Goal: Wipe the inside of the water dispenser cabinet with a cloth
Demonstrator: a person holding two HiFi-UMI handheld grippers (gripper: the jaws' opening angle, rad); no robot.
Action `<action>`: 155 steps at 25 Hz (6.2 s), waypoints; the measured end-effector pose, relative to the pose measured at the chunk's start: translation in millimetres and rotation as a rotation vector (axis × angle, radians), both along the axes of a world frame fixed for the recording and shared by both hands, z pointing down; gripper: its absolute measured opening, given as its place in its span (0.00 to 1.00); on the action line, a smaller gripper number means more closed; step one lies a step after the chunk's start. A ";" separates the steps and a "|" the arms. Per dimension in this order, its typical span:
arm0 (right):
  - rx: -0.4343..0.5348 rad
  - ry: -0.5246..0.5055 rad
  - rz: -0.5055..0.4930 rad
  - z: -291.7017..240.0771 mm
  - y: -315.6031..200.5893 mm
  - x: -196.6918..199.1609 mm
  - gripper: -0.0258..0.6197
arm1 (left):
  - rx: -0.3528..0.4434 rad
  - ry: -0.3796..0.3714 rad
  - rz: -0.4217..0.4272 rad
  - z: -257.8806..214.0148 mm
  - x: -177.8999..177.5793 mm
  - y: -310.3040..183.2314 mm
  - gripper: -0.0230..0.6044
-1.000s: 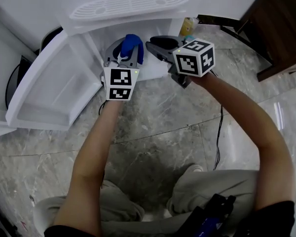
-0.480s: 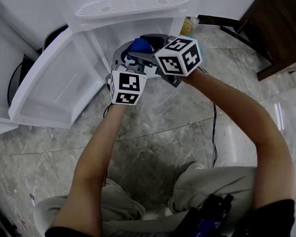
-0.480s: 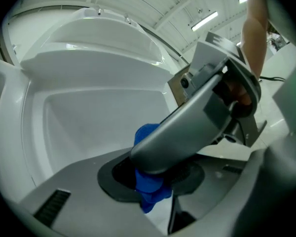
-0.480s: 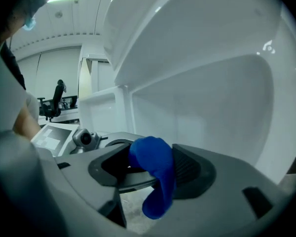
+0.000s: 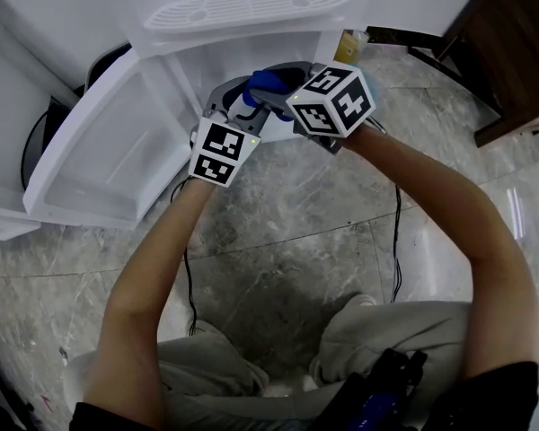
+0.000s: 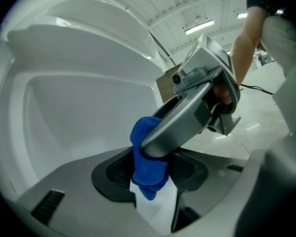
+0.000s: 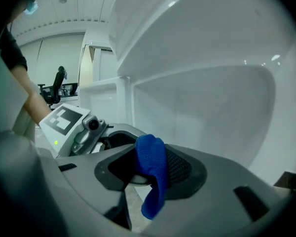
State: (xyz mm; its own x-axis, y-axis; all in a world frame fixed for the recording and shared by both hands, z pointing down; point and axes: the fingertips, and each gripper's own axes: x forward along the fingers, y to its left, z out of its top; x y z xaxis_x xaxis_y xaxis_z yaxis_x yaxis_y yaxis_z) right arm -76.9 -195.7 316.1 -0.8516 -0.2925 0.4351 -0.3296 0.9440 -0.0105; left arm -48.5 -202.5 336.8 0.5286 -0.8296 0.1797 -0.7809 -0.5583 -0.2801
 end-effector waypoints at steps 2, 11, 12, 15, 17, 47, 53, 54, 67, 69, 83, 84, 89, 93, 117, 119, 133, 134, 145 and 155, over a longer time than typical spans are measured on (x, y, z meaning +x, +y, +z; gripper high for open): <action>0.003 0.004 -0.005 -1.0 -2.0 -1.3 0.26 | -0.044 -0.040 0.067 1.0 -2.8 2.6 0.31; -0.009 -0.034 0.027 -4.2 -13.1 -9.3 0.26 | -0.200 -0.107 0.110 3.2 -34.4 30.9 0.30; -0.007 -0.029 0.027 -2.3 -12.4 -9.9 0.26 | -0.197 -0.135 0.122 5.2 -37.3 37.3 0.30; -0.011 -0.018 0.030 3.7 -11.9 -9.9 0.26 | -0.189 -0.133 0.088 9.9 -55.6 50.0 0.14; -0.008 -0.009 0.027 7.6 -11.8 -9.3 0.26 | -0.217 -0.094 0.047 16.0 -67.6 54.5 0.05; 0.465 0.419 -0.019 155.8 -119.4 -140.9 0.25 | -0.453 0.057 0.072 85.0 -106.7 65.0 0.05; 0.457 0.419 -0.043 155.5 -115.5 -140.0 0.25 | -0.455 0.052 0.074 88.5 -106.5 66.5 0.05; 0.458 0.424 -0.072 155.7 -108.5 -138.7 0.25 | -0.447 0.051 0.075 87.5 -104.7 64.8 0.05; 0.532 0.523 -0.135 170.0 -105.5 -141.6 0.25 | -0.450 0.047 0.090 95.8 -93.9 69.7 0.05; 0.521 0.523 -0.133 170.1 -106.4 -140.7 0.25 | -0.452 0.050 0.087 96.9 -97.1 71.8 0.05; 0.425 0.504 -0.236 171.1 -88.9 -138.3 0.24 | -0.488 0.074 0.145 108.7 -77.8 75.8 0.05; 0.408 0.500 -0.209 170.1 -93.6 -138.5 0.25 | -0.499 0.082 0.150 110.8 -79.2 78.5 0.05; 0.409 0.534 -0.142 170.1 -102.8 -140.6 0.25 | -0.498 0.091 0.150 104.6 -80.7 82.1 0.05; 0.319 0.464 -0.225 163.8 -74.9 -131.8 0.25 | -0.467 0.056 0.171 94.4 -77.9 82.4 0.05; 0.346 -0.470 0.243 -82.7 -58.6 -112.4 0.24 | -0.412 -0.025 0.273 71.2 -37.9 99.9 0.05; 0.356 -0.476 0.276 -84.5 -66.1 -114.1 0.24 | -0.402 -0.037 0.273 71.7 -40.8 99.5 0.05; 0.386 -0.532 0.467 -84.6 -130.0 -126.2 0.21 | -0.412 -0.014 0.245 76.2 -59.4 104.3 0.05; 0.395 -0.534 0.468 -86.9 -130.9 -126.3 0.21 | -0.414 -0.014 0.241 77.4 -62.0 104.6 0.05; 0.396 -0.508 0.391 -81.4 -105.4 -123.8 0.20 | -0.411 0.003 0.257 78.4 -52.2 98.7 0.05; 0.441 -0.490 0.411 -81.6 -131.7 -129.9 0.20 | -0.425 0.000 0.260 82.2 -51.8 101.6 0.05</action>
